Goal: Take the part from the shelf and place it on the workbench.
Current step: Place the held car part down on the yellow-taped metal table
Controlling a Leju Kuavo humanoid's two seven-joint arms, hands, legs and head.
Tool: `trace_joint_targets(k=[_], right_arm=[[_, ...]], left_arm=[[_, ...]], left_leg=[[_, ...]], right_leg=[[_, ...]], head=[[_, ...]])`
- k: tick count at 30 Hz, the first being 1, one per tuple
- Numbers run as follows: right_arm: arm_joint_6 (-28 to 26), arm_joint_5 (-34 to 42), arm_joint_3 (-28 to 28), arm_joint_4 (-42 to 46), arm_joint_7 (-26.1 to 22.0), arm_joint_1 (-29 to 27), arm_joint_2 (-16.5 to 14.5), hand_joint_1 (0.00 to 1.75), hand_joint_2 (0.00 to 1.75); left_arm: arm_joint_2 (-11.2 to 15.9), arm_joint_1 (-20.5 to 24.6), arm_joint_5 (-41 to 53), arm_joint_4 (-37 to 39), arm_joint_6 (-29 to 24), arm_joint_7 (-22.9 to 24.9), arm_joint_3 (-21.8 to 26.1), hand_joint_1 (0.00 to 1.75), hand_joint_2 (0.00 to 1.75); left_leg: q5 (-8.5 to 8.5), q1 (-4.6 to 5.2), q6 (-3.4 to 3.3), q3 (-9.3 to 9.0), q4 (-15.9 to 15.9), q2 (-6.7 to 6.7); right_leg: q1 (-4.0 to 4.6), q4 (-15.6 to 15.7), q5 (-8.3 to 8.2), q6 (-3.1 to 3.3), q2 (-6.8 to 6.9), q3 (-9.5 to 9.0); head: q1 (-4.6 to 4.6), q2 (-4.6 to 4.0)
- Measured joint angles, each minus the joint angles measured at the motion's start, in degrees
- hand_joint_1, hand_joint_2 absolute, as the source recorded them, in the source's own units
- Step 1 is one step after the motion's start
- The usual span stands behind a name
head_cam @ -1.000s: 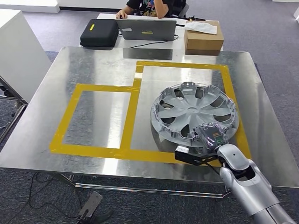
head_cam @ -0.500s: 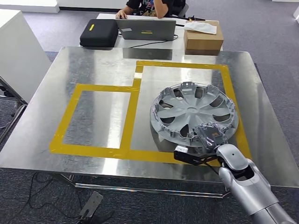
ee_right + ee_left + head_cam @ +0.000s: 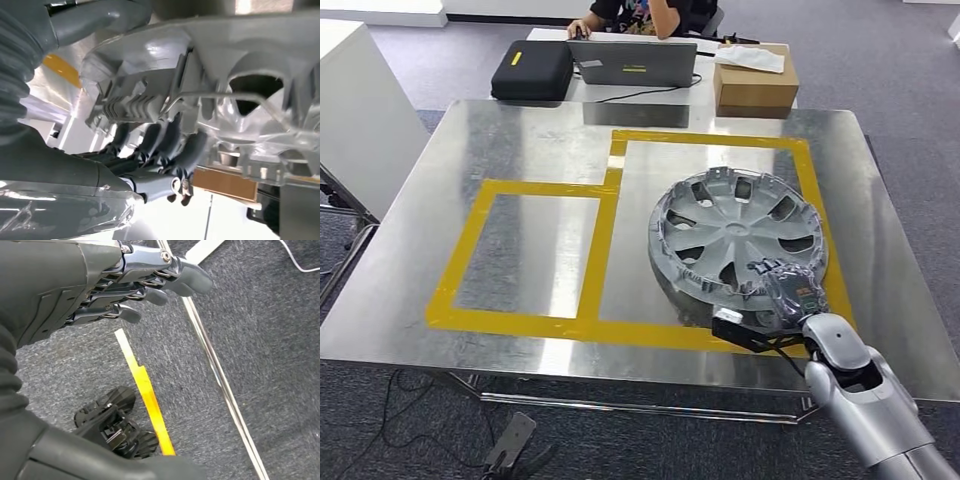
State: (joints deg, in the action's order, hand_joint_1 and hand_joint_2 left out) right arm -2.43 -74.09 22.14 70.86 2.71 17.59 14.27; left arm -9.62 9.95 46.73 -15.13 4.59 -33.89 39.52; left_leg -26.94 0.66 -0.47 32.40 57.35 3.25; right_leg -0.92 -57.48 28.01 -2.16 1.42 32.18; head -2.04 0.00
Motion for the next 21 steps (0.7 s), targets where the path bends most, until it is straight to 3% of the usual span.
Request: trace_joint_targets(k=[14,21], right_arm=[[0.7,1.5,-4.1,0.0,2.3,-0.8,0.0,0.0,1.75],[-0.4,7.2,-6.7,1.2,1.9,-1.2,0.0,0.0,1.75]], left_arm=[[0.2,-0.2,-0.2,0.0,-0.8,0.2,0.0,0.0,0.0],[0.2,-0.4,-0.6,0.0,-0.9,0.2,0.0,0.0,0.0]], left_leg=[[0.0,0.0,0.0,0.05,0.0,0.0],[0.0,0.0,0.0,0.06,0.0,0.0]], right_leg=[[0.0,0.0,0.0,0.0,0.0,0.04],[0.0,0.0,0.0,0.0,0.0,0.04]], head=[[0.0,0.0],[0.01,0.0]])
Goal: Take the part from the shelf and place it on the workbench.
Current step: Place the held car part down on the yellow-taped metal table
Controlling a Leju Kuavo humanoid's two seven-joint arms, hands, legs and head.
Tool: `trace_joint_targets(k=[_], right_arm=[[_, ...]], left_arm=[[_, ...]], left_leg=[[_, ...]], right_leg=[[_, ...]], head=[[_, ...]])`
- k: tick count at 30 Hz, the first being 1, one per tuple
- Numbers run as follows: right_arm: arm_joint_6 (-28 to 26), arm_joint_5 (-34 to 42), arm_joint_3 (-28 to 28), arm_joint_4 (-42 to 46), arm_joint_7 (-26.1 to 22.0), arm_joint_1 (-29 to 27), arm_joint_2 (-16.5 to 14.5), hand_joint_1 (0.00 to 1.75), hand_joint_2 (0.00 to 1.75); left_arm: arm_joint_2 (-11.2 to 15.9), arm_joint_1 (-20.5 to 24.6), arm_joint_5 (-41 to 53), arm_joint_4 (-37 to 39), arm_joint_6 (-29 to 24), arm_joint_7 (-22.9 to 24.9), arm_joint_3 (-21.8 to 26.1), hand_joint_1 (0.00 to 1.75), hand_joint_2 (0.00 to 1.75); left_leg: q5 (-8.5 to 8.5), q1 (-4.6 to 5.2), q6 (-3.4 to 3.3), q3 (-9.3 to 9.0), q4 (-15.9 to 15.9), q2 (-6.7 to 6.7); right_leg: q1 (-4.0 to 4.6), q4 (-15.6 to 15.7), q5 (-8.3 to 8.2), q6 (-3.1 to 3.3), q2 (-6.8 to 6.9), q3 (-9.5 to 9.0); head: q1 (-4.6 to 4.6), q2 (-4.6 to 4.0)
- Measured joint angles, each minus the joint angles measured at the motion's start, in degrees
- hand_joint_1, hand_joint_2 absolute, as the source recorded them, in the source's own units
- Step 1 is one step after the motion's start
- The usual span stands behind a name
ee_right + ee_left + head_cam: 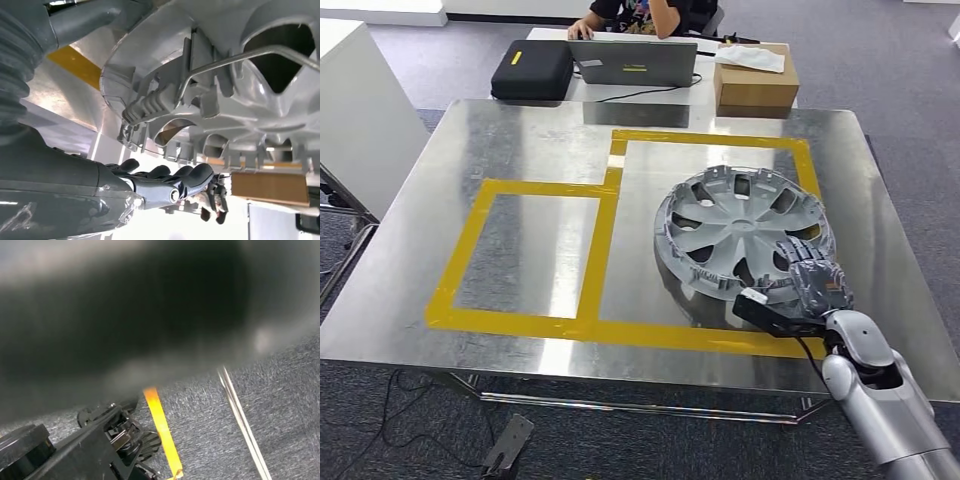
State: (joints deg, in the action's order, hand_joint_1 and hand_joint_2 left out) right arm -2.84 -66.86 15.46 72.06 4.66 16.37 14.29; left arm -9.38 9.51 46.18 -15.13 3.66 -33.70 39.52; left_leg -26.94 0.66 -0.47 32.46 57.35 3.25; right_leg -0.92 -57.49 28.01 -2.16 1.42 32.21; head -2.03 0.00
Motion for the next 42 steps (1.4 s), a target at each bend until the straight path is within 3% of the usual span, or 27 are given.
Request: trace_joint_targets(k=[4,9,15,22,25,29,34,38,42], right_arm=[[-0.3,4.7,-1.5,2.5,-0.8,-0.3,0.0,0.0,1.75],[2.4,16.3,-2.5,5.4,-2.4,-0.4,-0.7,0.0,1.75],[3.2,19.8,-3.2,6.9,-2.9,-0.4,-1.1,0.0,1.75],[8.3,38.1,-4.7,7.1,-2.3,-0.4,-1.4,0.0,1.75],[9.1,41.5,-5.2,7.1,-1.7,-0.4,-1.2,0.0,1.75],[12.6,42.8,-4.7,6.5,0.5,0.0,0.6,0.0,1.75],[18.1,45.1,-3.0,4.7,2.5,1.7,5.2,0.0,1.75],[18.9,44.2,-1.1,3.7,3.1,3.0,8.6,0.0,1.75],[19.0,43.9,-0.3,3.3,3.1,3.5,9.7,0.0,1.75]], left_arm=[[0.1,-0.3,-0.1,0.0,0.0,0.0,0.0,0.0,0.0],[0.2,-0.3,-0.2,0.0,0.1,-0.2,0.1,0.0,0.0],[0.3,-0.3,-0.3,0.0,0.2,-0.4,0.1,0.0,0.0],[0.5,-0.4,-0.4,0.0,1.0,-1.2,0.1,0.0,0.0],[0.5,-0.4,-0.4,0.0,1.2,-1.2,0.1,0.0,0.0],[0.7,-0.4,-0.2,0.0,1.7,-1.2,0.1,0.0,0.0],[0.8,-0.3,0.0,0.0,2.3,-1.1,0.1,0.0,0.0],[0.9,-0.3,0.0,0.0,2.5,-1.0,0.1,0.0,0.0],[0.9,-0.2,0.0,0.0,2.5,-1.0,0.0,0.0,0.0]], left_leg=[[0.0,0.0,0.0,0.02,0.0,0.0],[0.0,0.0,0.0,0.03,0.0,-0.01],[0.0,0.0,0.0,0.05,0.0,-0.03],[0.0,0.01,0.0,0.05,0.0,-0.05],[0.0,0.01,0.0,0.05,0.0,-0.05],[0.0,0.01,0.0,0.05,0.0,-0.07],[0.0,0.04,0.0,0.06,0.0,-0.08],[0.0,0.06,-0.01,0.06,0.0,-0.08],[0.0,0.06,-0.01,0.06,0.0,-0.08]], right_leg=[[0.0,0.0,0.0,0.0,0.0,0.01],[0.01,0.0,0.0,0.0,0.02,0.02],[0.0,0.0,0.0,0.0,0.05,0.02],[0.0,0.0,0.0,0.0,0.07,0.03],[-0.01,0.0,0.0,0.0,0.07,0.03],[-0.01,0.0,0.0,0.0,0.09,0.03],[-0.04,0.0,0.0,0.0,0.1,0.02],[-0.06,0.0,-0.01,-0.01,0.1,0.02],[-0.06,0.0,-0.01,-0.01,0.1,0.03]], head=[[0.0,0.0],[0.0,0.0],[-0.02,0.0],[-0.01,0.0],[-0.01,0.0],[-0.01,0.0],[-0.01,0.0],[-0.01,0.0],[0.0,0.0]])
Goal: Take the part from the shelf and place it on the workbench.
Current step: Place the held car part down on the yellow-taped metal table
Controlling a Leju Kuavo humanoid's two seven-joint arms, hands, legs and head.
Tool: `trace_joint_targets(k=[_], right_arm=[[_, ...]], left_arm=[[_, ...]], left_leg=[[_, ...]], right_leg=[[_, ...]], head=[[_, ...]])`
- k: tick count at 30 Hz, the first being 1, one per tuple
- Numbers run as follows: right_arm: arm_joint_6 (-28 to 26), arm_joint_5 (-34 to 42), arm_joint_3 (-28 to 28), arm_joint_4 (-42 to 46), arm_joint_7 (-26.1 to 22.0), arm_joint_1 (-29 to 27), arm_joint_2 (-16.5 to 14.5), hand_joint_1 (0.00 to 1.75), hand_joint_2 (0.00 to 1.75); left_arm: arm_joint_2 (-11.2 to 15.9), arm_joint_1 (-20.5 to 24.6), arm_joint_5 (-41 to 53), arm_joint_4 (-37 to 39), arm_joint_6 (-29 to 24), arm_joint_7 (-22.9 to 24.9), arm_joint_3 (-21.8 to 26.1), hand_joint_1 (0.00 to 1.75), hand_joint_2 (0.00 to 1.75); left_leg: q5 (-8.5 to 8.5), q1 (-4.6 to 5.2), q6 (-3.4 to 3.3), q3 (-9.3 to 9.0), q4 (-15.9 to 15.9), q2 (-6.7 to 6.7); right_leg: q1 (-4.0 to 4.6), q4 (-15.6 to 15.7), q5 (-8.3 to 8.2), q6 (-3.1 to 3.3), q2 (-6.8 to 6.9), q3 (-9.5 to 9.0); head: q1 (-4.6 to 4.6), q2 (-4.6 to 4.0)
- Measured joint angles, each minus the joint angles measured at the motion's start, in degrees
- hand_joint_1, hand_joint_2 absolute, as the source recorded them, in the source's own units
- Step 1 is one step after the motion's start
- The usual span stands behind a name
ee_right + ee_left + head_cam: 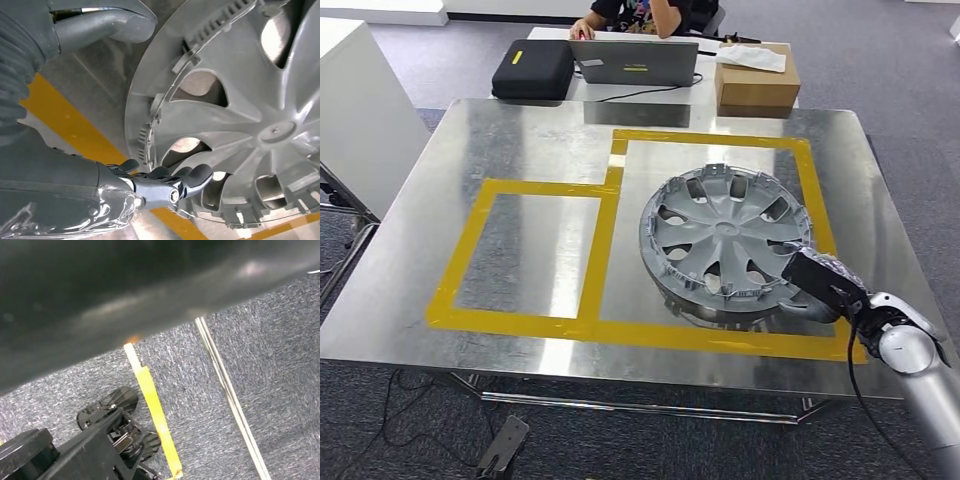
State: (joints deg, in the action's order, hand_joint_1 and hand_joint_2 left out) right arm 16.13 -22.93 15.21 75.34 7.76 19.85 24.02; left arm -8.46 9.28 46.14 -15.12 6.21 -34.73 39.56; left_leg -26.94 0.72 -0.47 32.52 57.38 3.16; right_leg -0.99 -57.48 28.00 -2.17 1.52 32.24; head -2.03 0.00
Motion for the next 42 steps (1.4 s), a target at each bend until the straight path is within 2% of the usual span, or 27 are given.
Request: trace_joint_targets(k=[3,4,6,9,11,15,18,21,25,32,33,35,37,39,40,41,42], right_arm=[[-0.2,-0.3,0.3,-0.1,0.0,0.1,0.3,0.0,1.75],[-2.0,-1.9,0.6,-0.2,0.0,0.1,0.4,0.0,1.75],[-7.8,-7.8,1.3,0.4,-0.1,-0.4,0.6,0.0,1.75],[-18.1,-19.5,1.5,4.8,-1.0,-3.8,-1.2,0.0,1.75],[-24.4,-26.9,1.2,9.8,-2.1,-8.6,-3.5,0.0,1.75],[-38.0,-41.0,1.3,21.8,-4.8,-22.1,-9.8,0.0,1.75],[-46.2,-47.1,2.4,28.8,-5.2,-30.6,-13.5,0.0,1.75],[-52.1,-50.1,4.4,33.7,-4.7,-37.2,-16.2,0.0,1.75],[-54.9,-51.6,6.6,37.0,-3.8,-41.8,-18.0,0.0,1.75],[-55.5,-51.1,7.9,39.4,-3.3,-44.7,-19.3,0.0,1.75],[-55.6,-50.6,7.8,40.0,-4.5,-45.6,-19.9,0.0,1.75],[-55.6,-48.1,6.3,41.2,-10.9,-48.3,-22.6,0.0,1.75],[-55.7,-43.0,2.2,42.1,-20.6,-51.4,-27.7,0.0,1.75],[-55.7,-37.1,-3.5,42.9,-26.7,-53.6,-32.6,0.0,1.75],[-55.8,-34.2,-6.6,43.2,-27.6,-54.3,-34.4,0.0,1.75],[-55.8,-31.3,-9.8,43.4,-27.6,-54.6,-35.8,0.0,1.75],[-55.9,-28.1,-13.4,43.4,-27.5,-54.8,-36.9,0.0,1.75]], left_arm=[[0.0,0.0,0.0,0.0,0.0,0.0,0.0,0.0,0.0],[0.0,0.0,-0.1,0.0,0.0,0.0,0.0,0.0,0.0],[0.0,0.0,-0.5,0.0,-0.1,-0.2,0.0,0.0,0.0],[-0.1,-0.2,-1.6,0.0,-0.6,-0.7,0.2,0.0,0.0],[-0.3,-0.4,-2.3,0.0,-0.9,-1.1,0.4,0.0,0.0],[-0.5,-1.4,-3.6,0.0,-1.7,-2.1,1.4,0.0,0.0],[-0.5,-2.0,-4.2,0.0,-1.9,-2.4,2.3,0.0,0.0],[-0.5,-2.3,-4.7,0.0,-1.9,-2.8,3.1,0.0,0.0],[-0.6,-2.5,-5.0,0.0,-1.9,-3.0,3.9,0.0,0.0],[-0.6,-2.7,-5.4,0.0,-2.0,-3.1,4.7,0.0,0.0],[-0.6,-2.7,-5.5,0.0,-2.1,-3.1,4.9,0.0,0.0],[-0.6,-3.0,-5.7,0.0,-2.4,-3.1,5.5,0.0,0.0],[-0.5,-3.2,-5.7,0.0,-2.7,-3.2,6.1,0.0,0.0],[-0.5,-3.5,-5.5,0.0,-2.9,-3.2,6.6,0.0,0.0],[-0.6,-3.5,-5.4,0.0,-3.0,-3.2,6.8,0.0,0.0],[-0.6,-3.5,-5.2,0.0,-3.0,-3.2,7.0,0.0,0.0],[-0.8,-3.5,-5.1,0.0,-3.0,-3.2,7.2,0.0,0.0]], left_leg=[[0.0,0.0,0.0,0.0,0.0,0.0],[0.0,0.0,0.0,0.0,0.0,0.0],[0.0,-0.01,0.0,0.0,0.0,-0.01],[-0.01,-0.04,0.01,0.0,0.0,-0.03],[-0.04,-0.07,-0.01,0.0,0.0,-0.12],[-0.21,-0.13,0.01,0.02,0.0,-0.4],[-0.33,-0.16,0.12,0.01,0.0,-0.4],[-0.4,-0.17,0.21,0.01,0.0,-0.38],[-0.41,-0.16,0.22,0.0,0.0,-0.35],[-0.58,0.03,-0.06,-0.06,0.2,-0.35],[-0.62,0.05,-0.12,-0.06,0.3,-0.35],[-0.76,0.09,-0.33,-0.05,0.5,-0.35],[-0.86,0.14,-0.58,-0.04,0.6,-0.35],[-0.58,0.06,-1.0,-0.14,0.3,-0.34],[-0.26,-0.07,-1.27,-0.26,0.0,-0.29],[0.06,-0.23,-1.57,-0.31,-0.4,-0.24],[0.35,-0.38,-1.81,-0.29,-0.8,-0.2]], right_leg=[[0.0,0.0,0.0,0.0,0.0,0.0],[0.0,0.0,0.0,0.0,0.0,0.01],[0.01,0.0,0.0,0.0,0.01,0.01],[0.07,0.0,0.04,0.02,0.05,0.01],[0.11,0.0,0.14,0.04,0.19,-0.02],[0.17,0.0,0.41,0.16,0.46,-0.08],[0.2,0.0,0.54,0.21,0.43,-0.09],[0.2,0.0,0.6,0.24,0.38,-0.08],[0.18,0.0,0.6,0.23,0.32,-0.09],[-0.05,0.1,0.46,0.02,0.32,-0.25],[-0.08,0.1,0.47,-0.02,0.33,-0.27],[-0.12,0.1,0.5,-0.15,0.35,-0.33],[-0.15,0.1,0.48,-0.34,0.38,-0.44],[-0.17,0.3,0.37,-0.71,0.34,-0.64],[-0.17,0.2,0.72,-0.91,0.13,-0.56],[-0.14,-0.8,1.81,-1.08,-0.2,-0.15],[-0.13,-3.0,3.6,-1.2,-0.59,0.73]], head=[[0.0,0.0],[0.0,0.0],[-0.01,0.0],[-0.01,0.0],[0.0,0.0],[0.01,0.0],[0.01,0.0],[0.0,0.0],[-0.01,0.0],[-0.01,0.0],[-0.01,0.0],[-0.01,0.0],[0.01,0.0],[0.05,0.0],[0.02,0.0],[-0.04,0.0],[-0.09,0.0]])
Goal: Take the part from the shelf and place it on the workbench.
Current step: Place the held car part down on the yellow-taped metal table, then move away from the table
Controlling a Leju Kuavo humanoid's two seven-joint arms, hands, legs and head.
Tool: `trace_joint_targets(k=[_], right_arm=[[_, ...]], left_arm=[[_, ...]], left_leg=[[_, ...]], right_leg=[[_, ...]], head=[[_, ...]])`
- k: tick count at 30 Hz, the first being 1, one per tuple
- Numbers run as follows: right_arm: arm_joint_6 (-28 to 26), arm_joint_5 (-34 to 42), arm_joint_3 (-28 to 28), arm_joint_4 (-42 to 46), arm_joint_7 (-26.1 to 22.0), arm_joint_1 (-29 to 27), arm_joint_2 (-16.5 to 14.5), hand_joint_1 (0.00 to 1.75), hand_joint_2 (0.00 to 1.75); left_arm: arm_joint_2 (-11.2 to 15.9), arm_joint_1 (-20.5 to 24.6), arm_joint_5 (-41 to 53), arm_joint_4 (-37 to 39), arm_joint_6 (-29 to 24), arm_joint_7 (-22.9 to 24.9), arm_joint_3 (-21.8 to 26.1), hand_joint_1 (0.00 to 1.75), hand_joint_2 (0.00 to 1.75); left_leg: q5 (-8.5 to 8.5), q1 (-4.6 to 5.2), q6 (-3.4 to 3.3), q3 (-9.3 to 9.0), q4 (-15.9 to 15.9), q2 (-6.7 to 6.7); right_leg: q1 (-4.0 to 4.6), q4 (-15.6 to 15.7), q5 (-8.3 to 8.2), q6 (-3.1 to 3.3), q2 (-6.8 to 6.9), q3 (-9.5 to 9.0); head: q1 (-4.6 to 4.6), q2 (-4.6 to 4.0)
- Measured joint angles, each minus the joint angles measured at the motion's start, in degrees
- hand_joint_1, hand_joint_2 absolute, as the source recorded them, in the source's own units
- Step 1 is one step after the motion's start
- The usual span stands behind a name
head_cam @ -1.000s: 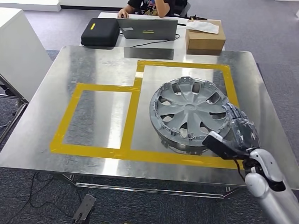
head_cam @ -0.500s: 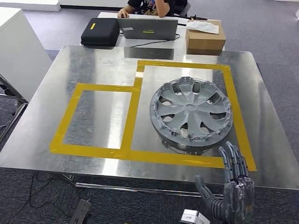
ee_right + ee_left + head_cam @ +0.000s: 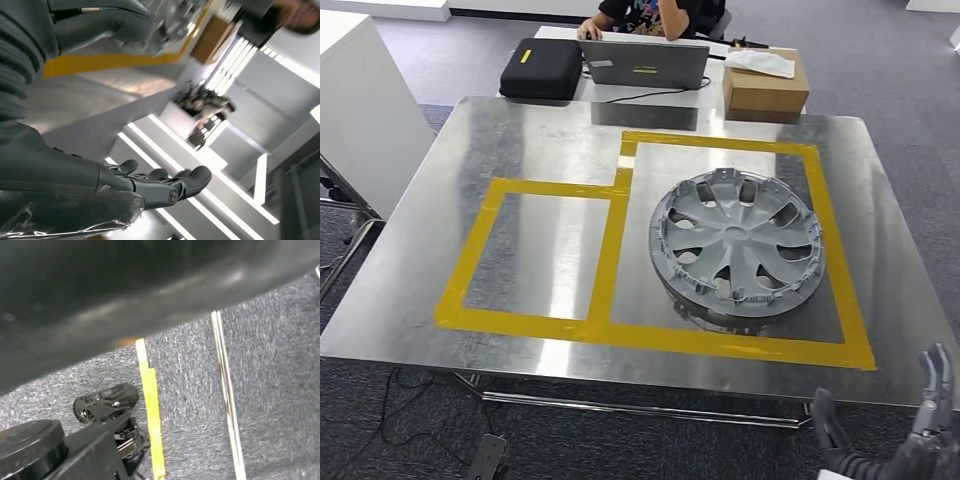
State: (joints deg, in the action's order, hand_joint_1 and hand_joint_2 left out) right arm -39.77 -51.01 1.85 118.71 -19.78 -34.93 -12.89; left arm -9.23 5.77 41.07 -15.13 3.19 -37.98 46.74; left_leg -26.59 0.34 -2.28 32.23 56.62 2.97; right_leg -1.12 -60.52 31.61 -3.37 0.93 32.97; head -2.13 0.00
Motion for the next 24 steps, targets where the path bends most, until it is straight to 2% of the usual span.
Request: trace_joint_targets(k=[2,3,4,5,6,7,8,9,10,12,13,14,15,16,17,18,19,20,21,22,24], right_arm=[[-0.1,6.3,-7.7,-0.9,-0.2,0.3,-1.7,0.0,1.75],[-0.1,9.3,-11.4,-1.8,-0.5,0.8,-2.3,0.0,1.75],[-0.1,12.1,-14.9,-3.3,-0.9,1.5,-2.8,0.0,1.75],[-0.1,15.0,-18.3,-5.5,-1.6,2.5,-3.2,0.0,1.75],[-0.1,17.7,-21.7,-8.1,-2.4,3.6,-3.6,0.0,1.75],[-0.1,20.0,-25.0,-10.8,-3.3,4.8,-3.9,0.0,1.75],[-0.1,21.6,-27.9,-13.4,-4.0,5.8,-4.2,0.0,1.75],[-0.1,22.5,-30.2,-15.3,-4.4,6.5,-4.5,0.0,1.75],[-0.2,22.9,-32.1,-16.9,-4.6,7.1,-4.7,0.0,1.75],[-0.2,23.1,-34.8,-19.2,-4.9,7.8,-5.2,0.0,1.75],[-0.2,23.2,-35.8,-20.2,-5.0,8.1,-5.4,0.0,1.75],[-0.2,23.2,-36.6,-21.0,-5.1,8.3,-5.7,0.0,1.75],[-0.2,23.3,-37.2,-21.6,-5.2,8.6,-5.9,0.0,1.75],[-0.2,23.3,-37.7,-22.1,-5.2,8.8,-6.0,0.0,1.75],[-0.2,23.3,-38.1,-22.5,-5.2,9.0,-6.1,0.0,1.75],[-0.2,23.3,-38.4,-22.9,-5.2,9.1,-6.2,0.0,1.75],[-0.2,23.3,-38.7,-23.3,-5.2,9.2,-6.3,0.0,1.75],[-0.2,23.3,-38.9,-23.6,-5.2,9.3,-6.3,0.0,1.75],[-0.2,23.3,-39.2,-23.9,-5.2,9.4,-6.4,0.0,1.75],[-0.2,23.3,-39.3,-24.1,-5.2,9.5,-6.5,0.0,1.75],[-0.2,23.3,-39.6,-24.5,-5.2,9.7,-6.7,0.0,1.75]], left_arm=[[-0.3,0.0,0.3,0.0,-0.2,0.0,0.2,0.0,0.0],[-0.4,0.0,0.5,0.0,-0.4,-0.1,0.4,0.0,0.0],[-0.6,-0.1,0.6,0.0,-0.6,-0.1,0.5,0.0,0.0],[-0.8,-0.1,0.8,0.0,-0.8,-0.2,0.5,0.0,0.0],[-1.0,-0.1,0.9,0.0,-0.9,-0.2,0.6,0.0,0.0],[-1.2,-0.1,1.0,0.0,-1.0,-0.3,0.7,0.0,0.0],[-1.4,-0.1,1.1,0.1,-1.0,-0.3,0.7,0.0,0.0],[-1.5,-0.1,1.1,0.1,-1.1,-0.4,0.8,0.0,0.0],[-1.5,-0.1,1.1,0.1,-1.1,-0.4,0.9,0.0,0.0],[-1.7,-0.1,1.1,0.1,-1.2,-0.5,1.1,0.0,0.0],[-1.7,-0.1,1.1,0.1,-1.3,-0.6,1.2,0.0,0.0],[-1.7,-0.1,1.1,0.1,-1.3,-0.6,1.2,0.0,0.0],[-1.7,-0.2,1.1,0.1,-1.3,-0.7,1.3,0.0,0.0],[-1.7,-0.2,1.1,0.1,-1.4,-0.7,1.4,0.0,0.0],[-1.7,-0.3,1.1,0.1,-1.4,-0.7,1.4,0.0,0.0],[-1.7,-0.3,1.1,0.1,-1.4,-0.7,1.5,0.0,0.0],[-1.7,-0.3,1.1,0.1,-1.4,-0.7,1.5,0.0,0.0],[-1.7,-0.3,1.1,0.1,-1.4,-0.7,1.5,0.0,0.0],[-1.7,-0.3,1.1,0.1,-1.4,-0.8,1.5,0.0,0.0],[-1.7,-0.2,1.1,0.1,-1.4,-0.8,1.5,0.0,0.0],[-1.6,-0.1,1.1,0.1,-1.4,-0.8,1.5,0.0,0.0]], left_leg=[[0.3,0.06,-0.3,0.38,-0.1,0.02],[0.43,0.13,-0.35,0.59,-0.1,0.01],[0.6,0.18,-0.36,0.79,0.0,0.01],[0.78,0.21,-0.29,0.96,0.0,0.01],[0.96,0.22,-0.17,1.11,0.0,0.01],[1.14,0.23,0.01,1.23,0.0,0.0],[1.32,0.31,0.24,1.33,0.1,-0.03],[1.53,0.39,0.54,1.39,0.1,-0.05],[1.75,0.45,0.85,1.44,0.2,-0.06],[2.23,0.43,1.53,1.5,0.2,0.03],[1.95,0.35,1.89,1.71,0.4,-0.13],[0.79,0.27,2.29,2.06,1.2,-0.53],[-1.37,0.15,2.69,2.69,3.1,-1.09],[-4.3,0.0,3.05,3.57,6.0,-1.69],[-7.18,-0.11,3.31,4.47,9.8,-2.11],[-9.19,-0.19,3.46,5.13,13.2,-2.32],[-9.96,-0.22,3.48,5.15,15.4,-2.4],[-9.54,-0.22,3.38,4.23,15.4,-2.45],[-8.21,-0.21,3.14,2.24,13.1,-2.5],[-6.61,-0.15,2.73,-0.61,9.1,-2.67],[-4.71,0.04,1.8,-5.79,0.9,-3.19]], right_leg=[[0.0,-7.2,4.36,-0.22,-0.57,2.72],[-0.01,-10.3,5.7,-0.31,-0.66,3.8],[0.0,-11.7,5.94,-0.35,-0.7,4.05],[0.0,-10.8,5.03,-0.35,-0.69,3.19],[-0.03,-7.7,3.33,-0.3,-0.62,1.2],[-0.04,-3.3,1.75,-0.18,-0.42,-1.48],[0.03,0.7,0.49,0.05,-0.23,-3.96],[0.12,3.4,-0.28,0.3,-0.08,-5.6],[0.23,4.8,-0.42,0.6,-0.02,-6.21],[0.32,5.0,-0.82,1.32,-0.24,-5.59],[0.25,5.1,-1.04,1.81,-0.31,-5.19],[0.15,5.2,-1.45,2.33,-0.38,-4.8],[0.04,5.3,-1.95,2.81,-0.41,-4.3],[0.03,5.3,-2.41,3.09,-0.48,-3.91],[0.07,5.2,-2.89,3.24,-0.58,-3.43],[0.13,5.1,-3.38,3.28,-0.68,-2.95],[0.21,5.0,-3.84,3.28,-0.78,-2.46],[0.29,4.9,-4.24,3.24,-0.88,-1.86],[0.39,4.7,-4.58,3.19,-0.99,-1.32],[0.46,4.5,-4.87,3.13,-1.11,-0.9],[0.68,4.3,-5.51,2.78,-1.32,-0.25]], head=[[-0.04,0.0],[-0.02,0.0],[-0.02,0.0],[-0.04,0.0],[-0.04,0.0],[-0.04,0.0],[-0.03,0.0],[0.01,0.0],[0.03,0.0],[0.07,0.0],[0.08,0.0],[0.13,0.0],[0.18,0.0],[0.27,0.0],[0.32,0.0],[0.34,0.0],[0.34,0.0],[0.35,0.0],[0.35,0.0],[0.35,0.0],[0.31,0.0]])
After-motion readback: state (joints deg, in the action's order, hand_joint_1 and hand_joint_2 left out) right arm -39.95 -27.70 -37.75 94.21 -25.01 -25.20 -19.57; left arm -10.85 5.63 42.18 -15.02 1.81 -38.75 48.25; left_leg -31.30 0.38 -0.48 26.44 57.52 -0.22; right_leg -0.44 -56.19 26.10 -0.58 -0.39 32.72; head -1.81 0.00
